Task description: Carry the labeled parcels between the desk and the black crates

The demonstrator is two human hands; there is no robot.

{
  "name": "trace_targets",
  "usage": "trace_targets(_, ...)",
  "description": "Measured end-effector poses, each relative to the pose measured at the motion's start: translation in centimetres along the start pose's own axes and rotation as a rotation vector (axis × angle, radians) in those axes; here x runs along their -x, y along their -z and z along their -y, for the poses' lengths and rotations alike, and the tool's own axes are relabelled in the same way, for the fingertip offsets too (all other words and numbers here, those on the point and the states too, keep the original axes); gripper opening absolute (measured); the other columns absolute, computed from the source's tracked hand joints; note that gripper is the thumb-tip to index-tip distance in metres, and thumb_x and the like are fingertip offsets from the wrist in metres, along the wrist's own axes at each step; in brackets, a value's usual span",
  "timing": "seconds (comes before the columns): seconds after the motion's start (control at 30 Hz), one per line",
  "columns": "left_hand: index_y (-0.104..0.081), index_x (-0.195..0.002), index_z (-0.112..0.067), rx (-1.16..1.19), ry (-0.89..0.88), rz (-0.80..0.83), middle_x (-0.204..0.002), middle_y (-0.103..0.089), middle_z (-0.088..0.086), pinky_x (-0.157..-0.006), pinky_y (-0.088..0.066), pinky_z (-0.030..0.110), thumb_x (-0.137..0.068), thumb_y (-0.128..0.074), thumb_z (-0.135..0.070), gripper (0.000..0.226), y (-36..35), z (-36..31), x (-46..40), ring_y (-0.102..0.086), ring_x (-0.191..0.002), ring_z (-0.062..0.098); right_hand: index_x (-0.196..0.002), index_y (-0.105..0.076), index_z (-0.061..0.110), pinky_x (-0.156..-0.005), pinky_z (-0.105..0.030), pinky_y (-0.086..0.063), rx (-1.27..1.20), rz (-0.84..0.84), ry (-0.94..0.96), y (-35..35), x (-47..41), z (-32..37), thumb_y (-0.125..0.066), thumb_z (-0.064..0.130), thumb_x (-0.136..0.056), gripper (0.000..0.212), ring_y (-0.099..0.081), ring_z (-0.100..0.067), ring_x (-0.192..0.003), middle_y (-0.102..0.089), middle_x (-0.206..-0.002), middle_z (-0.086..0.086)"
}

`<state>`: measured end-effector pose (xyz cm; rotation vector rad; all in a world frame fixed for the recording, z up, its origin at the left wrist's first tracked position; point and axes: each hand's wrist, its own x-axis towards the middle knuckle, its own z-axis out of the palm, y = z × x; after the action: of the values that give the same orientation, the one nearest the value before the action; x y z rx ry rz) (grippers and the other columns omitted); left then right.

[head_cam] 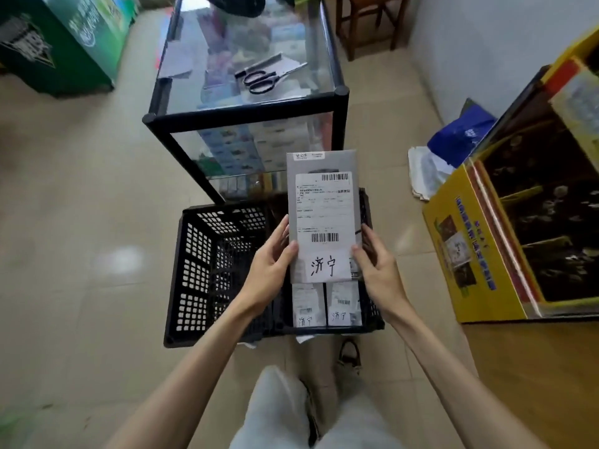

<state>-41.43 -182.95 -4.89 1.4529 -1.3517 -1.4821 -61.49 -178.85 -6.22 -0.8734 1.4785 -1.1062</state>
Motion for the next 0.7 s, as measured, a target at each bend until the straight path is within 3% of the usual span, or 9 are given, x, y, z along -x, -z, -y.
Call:
trace_targets(0.07,-0.034,-0.156,-0.028,0.002,0.054,0.009,-0.148,-0.052,-0.011,-0.107,-0.045,0.019,-0.106,-0.050,-0.010,0.055,-0.4,2.4,-1.7,-0.048,-0.136,-0.003,-0.150,-0.040,0.023,-0.099,-0.032,-0.053,0.013,0.019,-0.056,0.0,-1.9,-2.6,-0.053,0.017,-0.103,0.050,-0.063,0.004,-0.112,-0.063,-0.126,0.014)
trace_targets(0.2,-0.037,-0.154,-0.020,-0.013,0.168,-0.011,-0.145,-0.055,-0.011,-0.103,-0.046,0.017,-0.104,-0.051,-0.003,0.055,-0.8,8.9,-4.4,-0.051,-0.132,-0.004,-0.147,-0.044,0.028,-0.097,-0.029,-0.055,0.060,0.043,-0.169,-0.5,-4.8,-8.5,-0.055,0.018,-0.102,0.047,-0.062,-0.005,-0.119,-0.063,-0.122,0.019)
trace_targets(0.3,-0.042,-0.152,-0.019,-0.033,0.251,-0.028,-0.142,-0.058,-0.008,-0.103,-0.049,0.022,-0.102,-0.055,-0.004,0.054,-0.8,14.3,-5.7,-0.057,-0.129,0.002,-0.146,-0.047,0.021,-0.100,-0.018,-0.049,0.109,0.021,-0.207,-1.4,-6.2,-13.4,-0.055,0.018,-0.102,0.045,-0.053,0.010,-0.121,-0.053,-0.141,0.008)
trace_targets(0.37,-0.045,-0.152,-0.023,-0.085,0.291,-0.037,-0.144,-0.055,-0.005,-0.104,-0.049,0.023,-0.101,-0.058,-0.008,0.054,-0.9,17.9,-6.2,-0.058,-0.127,0.004,-0.144,-0.045,0.021,-0.084,-0.005,-0.048,0.115,0.031,-0.251,-2.1,-6.8,-16.8,-0.052,0.011,-0.103,0.043,-0.053,0.024,-0.106,-0.053,-0.134,0.011)
trace_targets(0.43,-0.046,-0.152,-0.024,-0.138,0.329,-0.046,-0.141,-0.051,-0.002,-0.102,-0.047,0.017,-0.101,-0.059,-0.010,0.054,-1.0,21.3,-6.5,-0.057,-0.126,0.007,-0.143,-0.042,0.020,-0.077,-0.001,-0.046,0.118,0.042,-0.303,-2.8,-7.1,-20.0,-0.051,0.004,-0.102,0.045,-0.056,0.024,-0.099,-0.056,-0.128,0.013)
trace_targets(0.5,-0.046,-0.152,-0.024,-0.151,0.370,-0.042,-0.137,-0.050,-0.002,-0.100,-0.048,0.016,-0.101,-0.058,-0.010,0.054,-1.0,24.0,-6.5,-0.056,-0.125,0.008,-0.147,-0.045,0.018,-0.086,-0.012,-0.052,0.119,0.035,-0.361,-3.4,-7.1,-23.2,-0.053,0.005,-0.101,0.048,-0.062,0.004,-0.112,-0.057,-0.138,0.002)
trace_targets(0.57,-0.047,-0.151,-0.029,-0.154,0.412,-0.030,-0.136,-0.050,-0.005,-0.099,-0.049,0.018,-0.102,-0.057,-0.012,0.053,-1.1,26.3,-6.6,-0.056,-0.121,0.002,-0.146,-0.047,0.021,-0.098,-0.032,-0.055,0.104,0.033,-0.420,-3.9,-7.1,-25.9,-0.054,0.008,-0.101,0.047,-0.061,-0.013,-0.121,-0.059,-0.139,-0.001)
trace_targets(0.63,-0.046,-0.151,-0.032,-0.153,0.454,-0.024,-0.136,-0.049,-0.007,-0.101,-0.049,0.019,-0.104,-0.053,-0.012,0.052,-1.2,27.9,-6.9,-0.055,-0.119,-0.002,-0.146,-0.049,0.021,-0.103,-0.043,-0.052,0.113,0.032,-0.450,-4.3,-7.4,-27.8,-0.055,0.010,-0.101,0.046,-0.060,-0.017,-0.124,-0.060,-0.137,0.000)
trace_targets(0.7,-0.048,-0.148,-0.037,-0.168,0.490,-0.019,-0.132,-0.052,-0.010,-0.110,-0.046,0.031,-0.104,-0.048,-0.010,0.051,-1.6,29.3,-7.3,-0.053,-0.126,0.005,-0.146,-0.049,0.019,-0.104,-0.045,-0.051,0.132,0.034,-0.462,-4.8,-7.9,-29.5,-0.054,0.009,-0.101,0.046,-0.058,-0.017,-0.126,-0.060,-0.138,0.000)
